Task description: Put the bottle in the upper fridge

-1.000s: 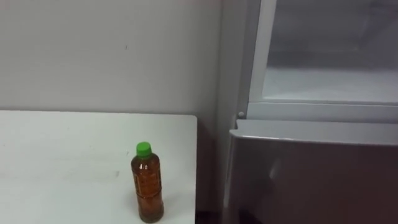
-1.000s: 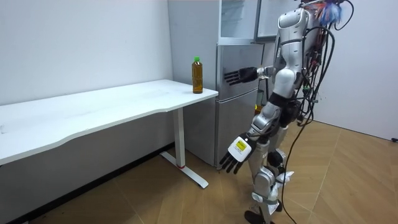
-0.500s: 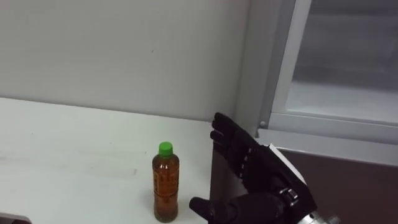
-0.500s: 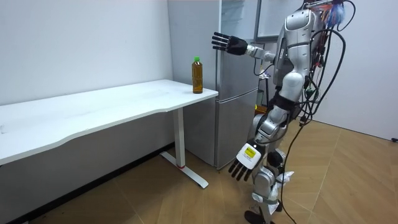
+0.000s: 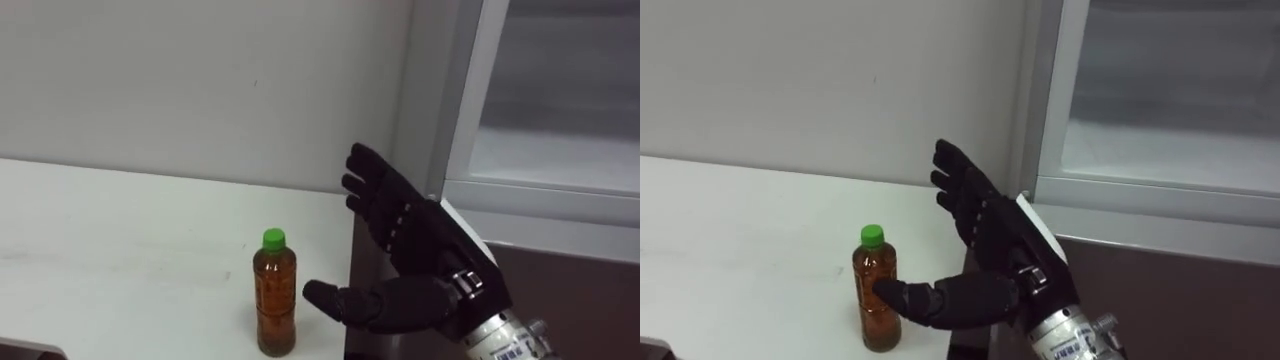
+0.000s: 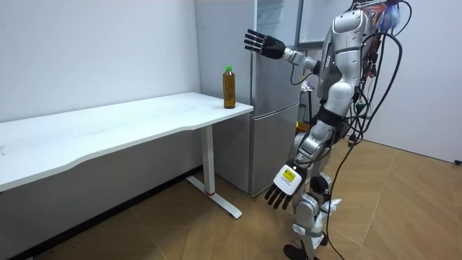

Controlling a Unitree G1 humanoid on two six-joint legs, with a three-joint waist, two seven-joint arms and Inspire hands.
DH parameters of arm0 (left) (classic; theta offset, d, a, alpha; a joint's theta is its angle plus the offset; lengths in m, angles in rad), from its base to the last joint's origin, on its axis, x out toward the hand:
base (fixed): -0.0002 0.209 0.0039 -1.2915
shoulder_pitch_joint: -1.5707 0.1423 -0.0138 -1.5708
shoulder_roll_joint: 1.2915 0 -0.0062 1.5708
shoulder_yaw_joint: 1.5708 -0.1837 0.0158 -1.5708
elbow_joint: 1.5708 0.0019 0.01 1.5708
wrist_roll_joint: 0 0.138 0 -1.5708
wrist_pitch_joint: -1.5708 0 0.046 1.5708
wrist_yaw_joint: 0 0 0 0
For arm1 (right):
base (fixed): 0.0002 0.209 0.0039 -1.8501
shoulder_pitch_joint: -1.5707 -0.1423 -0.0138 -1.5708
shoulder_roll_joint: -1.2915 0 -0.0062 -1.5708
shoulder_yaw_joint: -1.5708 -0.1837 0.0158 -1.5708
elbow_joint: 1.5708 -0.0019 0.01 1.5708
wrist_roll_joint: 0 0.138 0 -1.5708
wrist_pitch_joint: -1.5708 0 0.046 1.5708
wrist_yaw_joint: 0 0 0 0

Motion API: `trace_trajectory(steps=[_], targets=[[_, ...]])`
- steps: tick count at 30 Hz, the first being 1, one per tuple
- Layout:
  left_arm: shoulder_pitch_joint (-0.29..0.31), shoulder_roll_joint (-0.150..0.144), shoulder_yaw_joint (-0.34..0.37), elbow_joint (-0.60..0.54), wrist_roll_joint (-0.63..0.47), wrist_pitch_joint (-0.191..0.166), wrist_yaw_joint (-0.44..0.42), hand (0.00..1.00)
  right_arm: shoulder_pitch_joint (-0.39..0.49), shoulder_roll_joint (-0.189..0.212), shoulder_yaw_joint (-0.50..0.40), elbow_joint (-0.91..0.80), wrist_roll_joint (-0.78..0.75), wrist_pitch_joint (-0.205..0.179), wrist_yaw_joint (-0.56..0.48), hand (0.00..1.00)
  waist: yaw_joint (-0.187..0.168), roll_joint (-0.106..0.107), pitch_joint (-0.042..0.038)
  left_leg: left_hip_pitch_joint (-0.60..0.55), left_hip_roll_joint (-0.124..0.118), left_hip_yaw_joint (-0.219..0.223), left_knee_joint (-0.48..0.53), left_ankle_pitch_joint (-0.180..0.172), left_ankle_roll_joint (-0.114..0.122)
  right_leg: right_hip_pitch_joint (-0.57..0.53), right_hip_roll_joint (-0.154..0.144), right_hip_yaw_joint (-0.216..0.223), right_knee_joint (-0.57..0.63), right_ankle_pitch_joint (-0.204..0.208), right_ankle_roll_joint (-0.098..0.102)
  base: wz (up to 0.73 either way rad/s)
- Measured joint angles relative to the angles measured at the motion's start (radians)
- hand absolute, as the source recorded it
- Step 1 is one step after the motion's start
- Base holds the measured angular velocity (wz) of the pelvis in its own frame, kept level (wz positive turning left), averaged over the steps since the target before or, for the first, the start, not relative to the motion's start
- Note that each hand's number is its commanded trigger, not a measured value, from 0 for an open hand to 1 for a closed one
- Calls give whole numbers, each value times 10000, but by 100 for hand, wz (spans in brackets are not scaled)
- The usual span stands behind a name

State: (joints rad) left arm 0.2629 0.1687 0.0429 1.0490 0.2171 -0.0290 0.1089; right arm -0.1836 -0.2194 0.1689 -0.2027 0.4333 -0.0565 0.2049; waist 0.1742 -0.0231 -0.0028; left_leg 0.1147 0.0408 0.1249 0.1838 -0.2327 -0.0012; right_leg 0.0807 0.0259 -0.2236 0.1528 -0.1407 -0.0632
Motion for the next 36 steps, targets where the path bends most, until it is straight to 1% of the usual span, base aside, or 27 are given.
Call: trace_trajectory(steps=[6, 8, 10, 12, 13, 14, 15, 16, 18, 20, 24, 25, 28, 29, 31, 32, 34, 36], targets=[[-22, -2, -8, -74, 182, 108, -42, 0, -98, 0, 3, 3, -12, 0, -429, 0, -11, -58, -25, -6, -10, -60, 36, 0, 3, 36, -29, -50, 6, -9, 15, 3], [-50, -1, -7, -76, 180, 224, -29, 0, -99, -10, 3, 4, -26, 1, -686, 0, -13, -91, -28, -2, -18, -174, 43, 0, 6, 53, -36, -77, 10, -11, 18, 5], [-60, 10, -5, -73, 211, 307, -29, 0, -110, -12, 3, 5, -25, 4, -893, 0, -10, -141, -10, -5, -20, -248, 59, 1, 8, 103, -50, -162, 10, -16, 22, 12], [-86, 15, -4, -72, 259, 335, -27, 0, -256, -9, 1, 103, -20, 3, -1135, 0, -21, -195, 26, 0, -51, -395, 86, 1, 8, 177, -74, -282, -3, -52, 39, 20], [-85, 12, -48, -73, 321, 366, -26, 0, -525, 1, 3, 328, 3, 0, -1308, 0, -13, -220, 69, -1, -105, -495, 120, 2, 10, 226, -81, -332, -15, -62, 44, 22], [-109, 1, -83, -77, 371, 389, -27, 0, -824, 3, 4, 639, 3, 1, -1515, 0, -1, -236, 91, -3, -115, -560, 143, 2, 10, 255, -92, -386, -20, -68, 48, 18], [-104, -4, -88, -80, 397, 411, -29, 0, -953, 5, 5, 774, 3, 1, -1644, 0, 25, -242, 96, -5, -119, -590, 151, 2, 11, 267, -92, -396, -23, -70, 49, 17], [-75, -4, -91, -79, 397, 477, -30, 0, -1142, 9, 5, 986, 7, 1, -1869, 0, 80, -251, 108, -7, -134, -677, 162, 1, 11, 317, -106, -481, -47, -77, 58, 21], [-52, -10, -91, -79, 396, 601, -31, 0, -1254, 5, 3, 1202, 93, -2, -2236, 0, 91, -250, 110, -37, -176, -842, 196, -2, 17, 355, -157, -645, -40, -129, 87, 26], [-76, -42, -69, -76, 431, 784, -29, 0, -1503, 4, 3, 1618, 508, -1, -2594, 0, 208, -222, 128, -111, -204, -940, 213, 4, 37, 320, -212, -793, -19, -158, 104, 15], [-153, -49, -58, -92, 611, 982, -29, 0, -1994, 37, 3, 2141, 833, -7, -3016, 0, 257, -214, 131, -216, -223, -1171, 220, 22, 64, 311, -270, -989, -21, -182, 140, 18], [-154, -47, -58, -166, 611, 1086, -29, 0, -2099, 36, 2, 2240, 1062, -5, -3165, 0, 247, -217, 129, -233, -234, -1257, 222, 27, 73, 327, -292, -1073, -23, -197, 161, 20], [-145, -110, 7, -417, 730, 1312, -38, 0, -2324, 35, 2, 2475, 1515, 12, -3438, 0, 295, -195, 130, -242, -329, -1303, 212, 49, 106, 341, -330, -1131, -22, -221, 196, 11], [-136, -127, 73, -512, 861, 1356, -46, 0, -2447, 35, 3, 2674, 1514, 13, -3481, 0, 325, -198, 126, -269, -344, -1349, 205, 56, 117, 345, -357, -1219, -20, -232, 212, 10], [-136, -140, 168, -625, 1016, 1446, -51, 0, -2580, 15, -1, 2906, 1511, 31, -3664, 0, 313, -222, 109, -332, -361, -1434, 209, 70, 141, 349, -402, -1357, -20, -248, 240, 18], [-87, -154, 164, -743, 1036, 1517, -52, 0, -2704, 13, -1, 3172, 1536, 37, -3702, 0, 334, -232, 94, -326, -377, -1440, 205, 79, 156, 361, -419, -1365, -11, -260, 261, 14], [-17, -145, 160, -875, 1038, 1550, -38, 0, -2728, 3, 1, 3509, 1626, 46, -3764, 0, 400, -252, 75, -314, -388, -1467, 211, 82, 163, 395, -427, -1367, -10, -271, 280, 8], [23, -141, 147, -877, 1031, 1593, -28, 0, -2819, 2, 4, 4072, 2264, 71, -3830, 0, 528, -275, 61, -293, -395, -1536, 215, 84, 168, 424, -434, -1402, 3, -272, 289, 7]])
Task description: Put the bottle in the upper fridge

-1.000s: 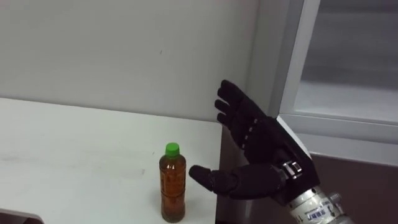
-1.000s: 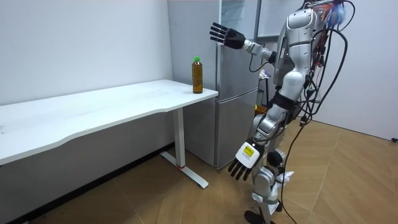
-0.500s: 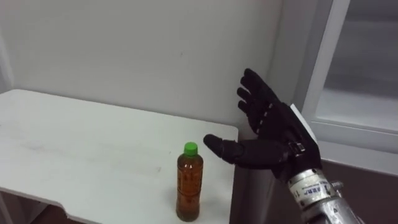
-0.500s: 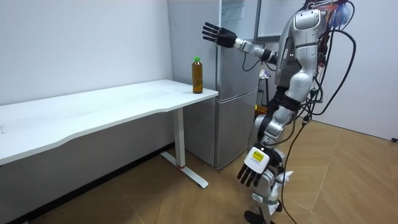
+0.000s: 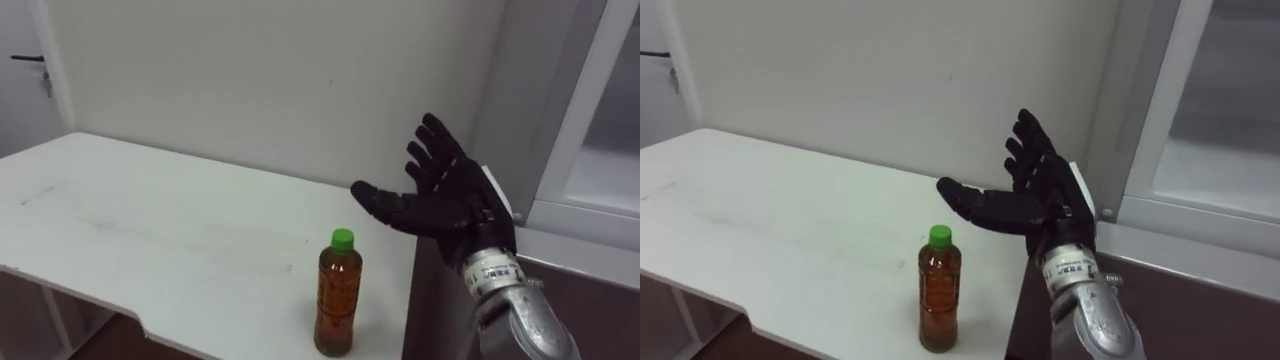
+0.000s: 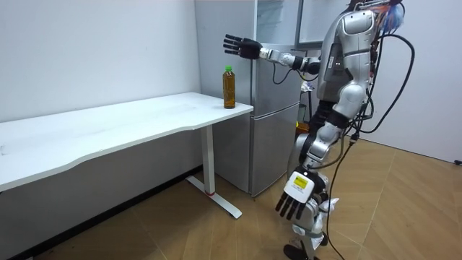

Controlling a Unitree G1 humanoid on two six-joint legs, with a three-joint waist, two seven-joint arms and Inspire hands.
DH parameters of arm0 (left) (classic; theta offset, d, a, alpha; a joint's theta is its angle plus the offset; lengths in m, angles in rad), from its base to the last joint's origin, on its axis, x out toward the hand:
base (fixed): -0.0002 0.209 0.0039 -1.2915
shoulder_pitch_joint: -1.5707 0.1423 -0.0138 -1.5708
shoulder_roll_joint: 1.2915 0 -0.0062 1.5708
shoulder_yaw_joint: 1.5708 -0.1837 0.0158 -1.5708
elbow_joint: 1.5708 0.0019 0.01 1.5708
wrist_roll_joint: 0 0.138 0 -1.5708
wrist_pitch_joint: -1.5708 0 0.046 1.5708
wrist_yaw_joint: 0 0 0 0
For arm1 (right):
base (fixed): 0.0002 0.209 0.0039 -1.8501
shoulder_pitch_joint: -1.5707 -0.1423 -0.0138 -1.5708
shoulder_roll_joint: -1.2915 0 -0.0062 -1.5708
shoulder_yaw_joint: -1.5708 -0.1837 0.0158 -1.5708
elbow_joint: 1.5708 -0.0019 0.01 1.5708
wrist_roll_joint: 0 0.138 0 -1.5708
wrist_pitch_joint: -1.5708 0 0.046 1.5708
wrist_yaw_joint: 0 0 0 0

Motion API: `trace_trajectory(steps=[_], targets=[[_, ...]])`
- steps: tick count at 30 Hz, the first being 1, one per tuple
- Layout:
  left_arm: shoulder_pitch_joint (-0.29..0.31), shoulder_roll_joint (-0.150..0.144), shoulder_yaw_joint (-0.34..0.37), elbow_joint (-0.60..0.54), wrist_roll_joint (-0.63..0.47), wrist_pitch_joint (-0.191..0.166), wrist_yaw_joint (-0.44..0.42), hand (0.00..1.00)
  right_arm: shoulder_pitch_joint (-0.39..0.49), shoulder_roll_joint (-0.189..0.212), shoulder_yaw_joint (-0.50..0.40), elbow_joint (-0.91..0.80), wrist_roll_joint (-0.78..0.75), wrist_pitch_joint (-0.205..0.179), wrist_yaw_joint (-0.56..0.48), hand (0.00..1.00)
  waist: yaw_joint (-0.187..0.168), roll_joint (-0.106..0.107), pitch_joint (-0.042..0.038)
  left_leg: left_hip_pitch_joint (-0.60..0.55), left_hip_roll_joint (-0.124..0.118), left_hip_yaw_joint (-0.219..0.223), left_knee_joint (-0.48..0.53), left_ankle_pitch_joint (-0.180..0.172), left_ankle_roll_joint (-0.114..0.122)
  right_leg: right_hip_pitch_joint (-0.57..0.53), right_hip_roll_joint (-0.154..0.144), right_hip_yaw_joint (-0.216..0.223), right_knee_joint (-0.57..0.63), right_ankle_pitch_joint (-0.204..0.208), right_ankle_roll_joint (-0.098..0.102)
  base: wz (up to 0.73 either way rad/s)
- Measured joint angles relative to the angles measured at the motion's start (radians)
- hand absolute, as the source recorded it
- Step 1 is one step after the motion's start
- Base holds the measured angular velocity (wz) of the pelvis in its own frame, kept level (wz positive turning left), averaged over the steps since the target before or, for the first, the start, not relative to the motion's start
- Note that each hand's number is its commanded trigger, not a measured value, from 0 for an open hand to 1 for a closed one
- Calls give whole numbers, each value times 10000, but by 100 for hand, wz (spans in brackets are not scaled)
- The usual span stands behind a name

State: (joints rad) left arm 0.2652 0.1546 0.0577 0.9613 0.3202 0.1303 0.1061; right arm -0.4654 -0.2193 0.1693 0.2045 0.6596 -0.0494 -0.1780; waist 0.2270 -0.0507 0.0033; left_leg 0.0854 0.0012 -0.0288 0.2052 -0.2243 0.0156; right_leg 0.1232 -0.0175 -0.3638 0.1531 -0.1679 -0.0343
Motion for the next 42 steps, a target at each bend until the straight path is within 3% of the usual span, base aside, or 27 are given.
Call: trace_trajectory(steps=[9, 11, 17, 42], targets=[[299, -32, -20, 6, -15, 181, 145, 0, -155, -12, 90, 1694, 1260, 89, -270, 0, 113, 95, 60, -29, -15, -95, 9, 34, 21, 83, -54, -243, 5, 0, 0, 7], [366, -81, -1, 2, -126, 232, 144, 0, -155, -31, 76, 1854, 1492, 108, -333, 0, 151, 123, 78, -62, -115, -147, 7, 57, 46, 74, -82, -263, -8, -9, 15, 5], [376, -85, -15, -1, -543, 240, 147, 0, -155, -114, 72, 2863, 1679, 190, -408, 0, 202, 47, 19, -81, -156, -292, 4, 88, 98, 148, -193, -517, -13, -69, 115, 13], [677, -84, -24, -209, -441, 429, 199, 0, -154, -117, 75, 3209, 2408, 249, -257, 0, 271, 173, 59, -39, -160, -316, 8, 92, 105, 214, -199, -553, 2, -62, 129, 0]])
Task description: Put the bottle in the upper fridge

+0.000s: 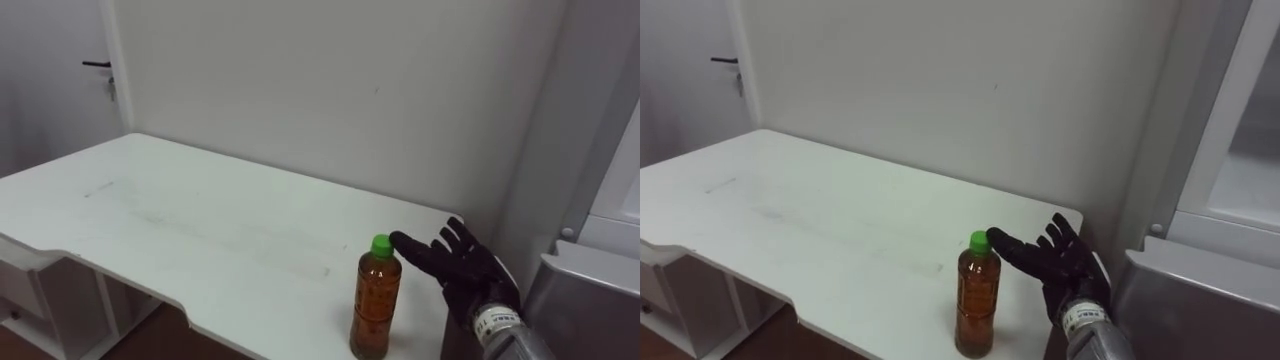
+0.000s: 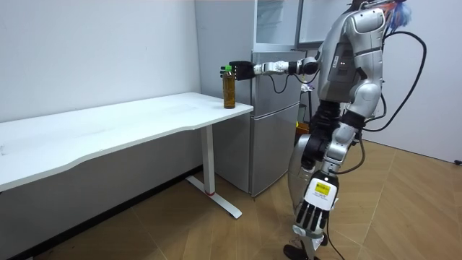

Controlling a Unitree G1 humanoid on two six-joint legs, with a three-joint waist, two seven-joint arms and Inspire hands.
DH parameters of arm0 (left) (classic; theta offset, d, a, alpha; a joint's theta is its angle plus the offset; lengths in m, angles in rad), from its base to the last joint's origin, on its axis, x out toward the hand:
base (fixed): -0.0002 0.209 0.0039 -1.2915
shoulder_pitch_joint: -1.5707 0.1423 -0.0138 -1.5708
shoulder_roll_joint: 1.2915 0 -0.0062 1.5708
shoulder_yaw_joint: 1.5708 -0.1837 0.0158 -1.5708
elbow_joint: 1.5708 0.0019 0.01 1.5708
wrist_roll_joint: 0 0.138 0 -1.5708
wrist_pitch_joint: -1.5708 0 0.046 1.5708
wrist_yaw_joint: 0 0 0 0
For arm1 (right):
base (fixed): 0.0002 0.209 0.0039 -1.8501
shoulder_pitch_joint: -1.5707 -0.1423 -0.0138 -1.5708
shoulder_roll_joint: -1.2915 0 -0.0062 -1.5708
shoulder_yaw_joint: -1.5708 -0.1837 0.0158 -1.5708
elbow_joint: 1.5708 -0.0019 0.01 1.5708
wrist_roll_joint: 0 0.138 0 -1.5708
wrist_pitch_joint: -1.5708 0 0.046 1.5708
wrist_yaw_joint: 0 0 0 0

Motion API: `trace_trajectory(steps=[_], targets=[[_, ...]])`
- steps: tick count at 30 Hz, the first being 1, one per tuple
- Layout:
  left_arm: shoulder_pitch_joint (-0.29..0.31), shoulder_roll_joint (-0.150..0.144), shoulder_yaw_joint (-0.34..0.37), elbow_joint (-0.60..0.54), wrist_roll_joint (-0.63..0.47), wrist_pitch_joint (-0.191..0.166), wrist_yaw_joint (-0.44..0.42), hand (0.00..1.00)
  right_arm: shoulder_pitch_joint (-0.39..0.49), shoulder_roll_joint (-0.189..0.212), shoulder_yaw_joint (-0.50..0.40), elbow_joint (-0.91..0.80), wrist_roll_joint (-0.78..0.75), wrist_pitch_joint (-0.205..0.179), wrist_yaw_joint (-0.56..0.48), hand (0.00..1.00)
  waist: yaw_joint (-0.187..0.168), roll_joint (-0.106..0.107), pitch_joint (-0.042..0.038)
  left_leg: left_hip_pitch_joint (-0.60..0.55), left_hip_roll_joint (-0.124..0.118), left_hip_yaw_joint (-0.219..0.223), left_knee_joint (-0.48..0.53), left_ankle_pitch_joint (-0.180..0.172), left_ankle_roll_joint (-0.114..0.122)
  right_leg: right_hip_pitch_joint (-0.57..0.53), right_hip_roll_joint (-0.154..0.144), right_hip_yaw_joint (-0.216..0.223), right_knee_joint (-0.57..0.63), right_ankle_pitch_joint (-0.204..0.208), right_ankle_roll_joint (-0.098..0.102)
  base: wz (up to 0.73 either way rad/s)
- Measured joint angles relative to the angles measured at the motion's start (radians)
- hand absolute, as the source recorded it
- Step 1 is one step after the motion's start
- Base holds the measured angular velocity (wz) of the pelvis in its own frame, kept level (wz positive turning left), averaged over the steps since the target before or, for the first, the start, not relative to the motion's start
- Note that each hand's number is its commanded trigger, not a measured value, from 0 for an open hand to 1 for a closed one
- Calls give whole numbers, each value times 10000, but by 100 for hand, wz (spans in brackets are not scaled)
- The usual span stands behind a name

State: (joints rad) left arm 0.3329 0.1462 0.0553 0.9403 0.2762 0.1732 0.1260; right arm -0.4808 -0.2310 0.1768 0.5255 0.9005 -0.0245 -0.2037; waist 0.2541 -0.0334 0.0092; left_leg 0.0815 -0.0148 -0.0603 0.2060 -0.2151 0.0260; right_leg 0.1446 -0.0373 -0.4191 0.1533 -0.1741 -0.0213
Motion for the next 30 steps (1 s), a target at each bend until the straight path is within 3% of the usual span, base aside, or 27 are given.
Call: trace_trajectory(steps=[6, 12, 24, 30], targets=[[4, -2, 32, 4, 4, -3, -20, 0, 0, 0, -25, -81, 789, -1, 94, 0, -4, 29, -8, 8, 8, 10, -1, 0, 0, -2, 3, 1, -5, 0, -1, 0], [7, -81, 215, 5, 6, -47, -68, 0, 0, 0, -26, -317, 1159, -163, 80, 0, -2, 175, -85, 24, 8, 14, -6, 1, 0, 4, 1, -2, 1, 1, -1, 0], [72, -140, 197, 5, -5, -89, -55, 0, 1, -2, -35, -434, 2003, -297, 21, 0, -52, 158, -97, 24, 7, 42, -16, 1, 0, -2, 1, 21, -12, 0, 0, 0], [90, -206, 200, 7, -3, -197, -54, 0, 11, -13, -64, -1605, 2806, -520, -35, 0, -169, 229, -51, 23, 14, 41, -14, 2, 1, 2, 9, 19, -10, 0, 0, 0]])
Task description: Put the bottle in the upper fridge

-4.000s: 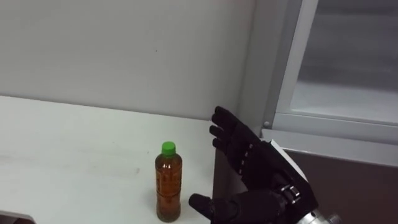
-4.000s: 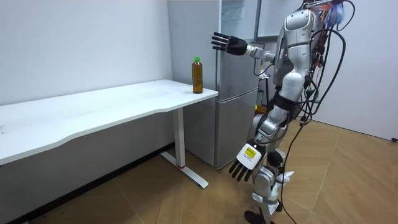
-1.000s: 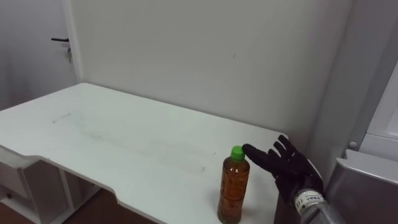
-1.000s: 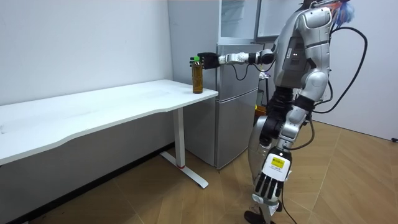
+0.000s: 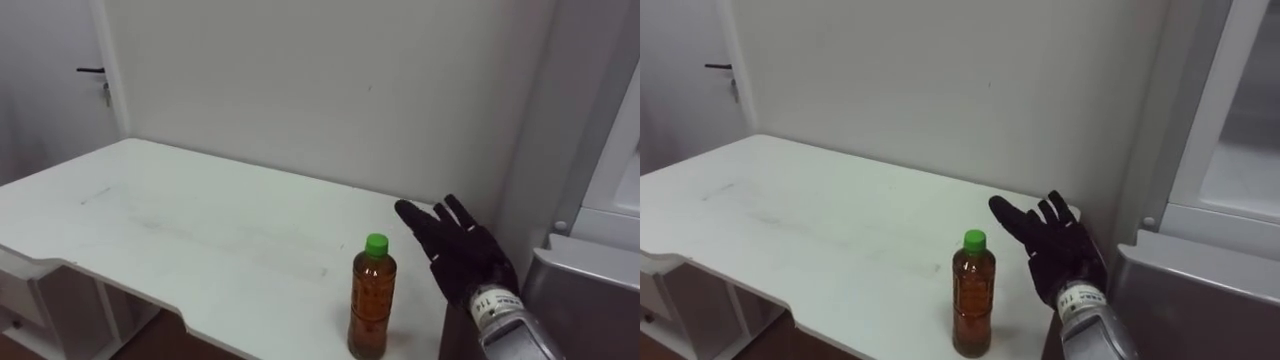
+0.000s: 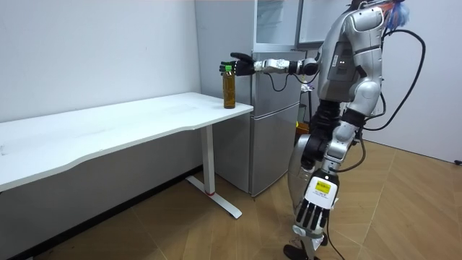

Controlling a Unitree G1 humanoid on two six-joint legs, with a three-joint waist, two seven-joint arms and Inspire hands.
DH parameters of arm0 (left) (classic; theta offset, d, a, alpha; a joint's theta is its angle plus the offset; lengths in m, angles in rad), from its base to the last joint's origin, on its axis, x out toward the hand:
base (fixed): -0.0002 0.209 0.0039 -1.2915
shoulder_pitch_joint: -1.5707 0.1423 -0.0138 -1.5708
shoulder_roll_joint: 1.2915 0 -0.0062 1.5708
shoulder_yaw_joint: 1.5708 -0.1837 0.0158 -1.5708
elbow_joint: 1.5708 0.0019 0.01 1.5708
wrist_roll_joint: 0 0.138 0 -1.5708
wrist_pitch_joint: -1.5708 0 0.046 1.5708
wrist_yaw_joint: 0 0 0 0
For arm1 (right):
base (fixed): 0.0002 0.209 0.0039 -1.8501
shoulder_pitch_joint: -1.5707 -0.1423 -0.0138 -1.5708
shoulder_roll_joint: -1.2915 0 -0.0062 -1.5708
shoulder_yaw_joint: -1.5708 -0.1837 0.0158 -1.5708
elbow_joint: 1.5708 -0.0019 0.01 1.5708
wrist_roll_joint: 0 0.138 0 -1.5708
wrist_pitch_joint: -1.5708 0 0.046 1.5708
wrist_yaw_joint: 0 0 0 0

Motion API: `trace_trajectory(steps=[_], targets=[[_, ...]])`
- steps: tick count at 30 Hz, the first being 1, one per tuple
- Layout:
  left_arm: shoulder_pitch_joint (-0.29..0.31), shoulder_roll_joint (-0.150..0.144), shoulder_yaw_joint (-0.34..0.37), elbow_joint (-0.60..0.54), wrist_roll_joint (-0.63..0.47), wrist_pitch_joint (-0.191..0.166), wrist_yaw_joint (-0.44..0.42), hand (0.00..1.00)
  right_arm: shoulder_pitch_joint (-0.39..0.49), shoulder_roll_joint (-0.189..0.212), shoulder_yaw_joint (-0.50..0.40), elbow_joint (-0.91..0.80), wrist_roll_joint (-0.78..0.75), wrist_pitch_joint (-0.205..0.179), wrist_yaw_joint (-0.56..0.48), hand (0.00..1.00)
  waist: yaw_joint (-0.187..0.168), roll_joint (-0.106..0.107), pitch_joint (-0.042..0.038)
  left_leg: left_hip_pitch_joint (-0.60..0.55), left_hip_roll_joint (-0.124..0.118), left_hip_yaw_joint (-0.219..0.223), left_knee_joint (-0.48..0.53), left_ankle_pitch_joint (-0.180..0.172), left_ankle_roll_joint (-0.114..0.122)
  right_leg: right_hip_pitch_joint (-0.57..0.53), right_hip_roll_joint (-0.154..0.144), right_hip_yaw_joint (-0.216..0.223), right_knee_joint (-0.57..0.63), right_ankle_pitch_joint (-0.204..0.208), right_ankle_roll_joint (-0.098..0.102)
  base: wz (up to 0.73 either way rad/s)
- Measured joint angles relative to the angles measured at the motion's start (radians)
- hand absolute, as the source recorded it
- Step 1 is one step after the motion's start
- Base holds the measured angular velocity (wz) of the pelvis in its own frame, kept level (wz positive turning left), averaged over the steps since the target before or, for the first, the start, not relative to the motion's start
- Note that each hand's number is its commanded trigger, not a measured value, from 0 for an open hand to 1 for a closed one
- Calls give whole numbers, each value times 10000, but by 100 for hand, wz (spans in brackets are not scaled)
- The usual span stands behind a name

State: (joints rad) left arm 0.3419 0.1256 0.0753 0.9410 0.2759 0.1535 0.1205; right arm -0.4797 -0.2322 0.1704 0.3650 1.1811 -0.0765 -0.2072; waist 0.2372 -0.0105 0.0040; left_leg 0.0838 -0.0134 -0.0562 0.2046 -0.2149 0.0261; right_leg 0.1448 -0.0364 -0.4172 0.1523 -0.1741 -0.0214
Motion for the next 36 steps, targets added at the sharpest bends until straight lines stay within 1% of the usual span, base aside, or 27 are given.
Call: trace_trajectory(steps=[4, 6, 7, 11, 14, 15, 17, 19, 22, 24, 26, 29, 31, 36], targets=[[-1, -35, -3, 0, 2, -48, 0, 0, 13, -1, 7, -293, -156, -1, 128, 0, -95, -5, -1, -33, -3, 4, 2, -1, -1, -34, 2, 29, -2, -1, -1, 0], [-19, -4, -2, -1, 5, -73, -8, 0, 16, -5, 39, -337, -729, -1, 191, 0, -124, -14, -8, -32, -5, -2, 1, -1, -1, -35, 8, 37, -8, -2, -1, 0], [-55, 15, -2, 0, 5, -85, -20, 0, 15, -5, 49, -336, -1208, -1, 200, 0, -108, -59, -34, -35, -4, -4, 2, -1, -1, -40, 14, 48, -9, -2, -2, 0], [-96, 21, 1, 45, -1, -146, -60, 0, 35, -11, 55, -288, -3103, 5, 242, 0, -99, -115, -63, -14, -4, -28, 13, 2, -1, -29, 8, 29, -6, -1, -2, 0], [-96, 40, -9, 202, -2, -149, -165, 0, 44, -10, 66, -284, -3823, 8, 249, 0, -95, -207, -80, 9, 3, -35, 50, 5, -4, -14, 4, 23, -1, -1, -2, 0], [-91, 42, -14, 223, -3, -149, -198, 0, 45, -9, 69, -272, -3954, 8, 253, 0, -95, -227, -69, 28, 3, -35, 59, 5, -4, 0, 1, 23, 2, -1, -2, 0], [-66, 71, -18, 225, -1, -149, -248, 0, 95, -10, 106, -245, -4063, 9, 267, 0, -69, -344, 35, 138, 3, -56, 30, 3, -4, 120, 3, 29, -2, -3, 1, 0], [-31, 93, -18, 231, -1, -150, -250, 0, 103, -12, 269, -237, -4128, 35, 265, 0, -60, -393, 63, 126, -3, -79, -2, -2, -5, 121, 5, 40, -2, -8, 4, 0], [19, 95, -43, 225, -67, -154, -249, 0, 102, -14, 548, -95, -4976, 35, 312, 0, -29, -496, 9, 134, -10, -59, 12, -2, -3, 134, -4, 36, -3, -11, 6, 0], [14, 97, -37, 225, -39, -178, -249, 0, 109, -12, 633, 153, -5829, 32, 418, 0, 48, -496, 7, 136, -14, -68, 36, -1, -2, 142, -10, 26, 9, -10, 6, 0], [12, 124, -31, 228, -14, -198, -248, 0, 350, -13, 758, 252, -6974, 40, 353, 0, 171, -495, 8, 123, -16, -86, 37, 1, -2, 132, -15, -2, 7, -10, 6, 0], [47, 125, -31, 227, -17, -195, -272, 0, 607, 8, 839, 254, -7739, 60, 340, 0, 189, -487, 8, 104, -23, -92, 19, 2, -3, 125, -15, -10, -13, -21, 13, 0], [70, 125, -32, 227, -19, -184, -279, 0, 683, 7, 839, 254, -7979, 116, 254, 0, 189, -490, 6, 103, -23, -53, -2, 3, -2, 117, -15, -8, -14, -25, 19, 0], [8, 145, -26, 202, -25, -133, -281, 0, 695, -10, 840, 265, -7917, 139, 97, 0, 175, -509, -6, 80, -30, -142, -9, 3, -1, 128, -23, -97, -16, -40, 37, 5]])
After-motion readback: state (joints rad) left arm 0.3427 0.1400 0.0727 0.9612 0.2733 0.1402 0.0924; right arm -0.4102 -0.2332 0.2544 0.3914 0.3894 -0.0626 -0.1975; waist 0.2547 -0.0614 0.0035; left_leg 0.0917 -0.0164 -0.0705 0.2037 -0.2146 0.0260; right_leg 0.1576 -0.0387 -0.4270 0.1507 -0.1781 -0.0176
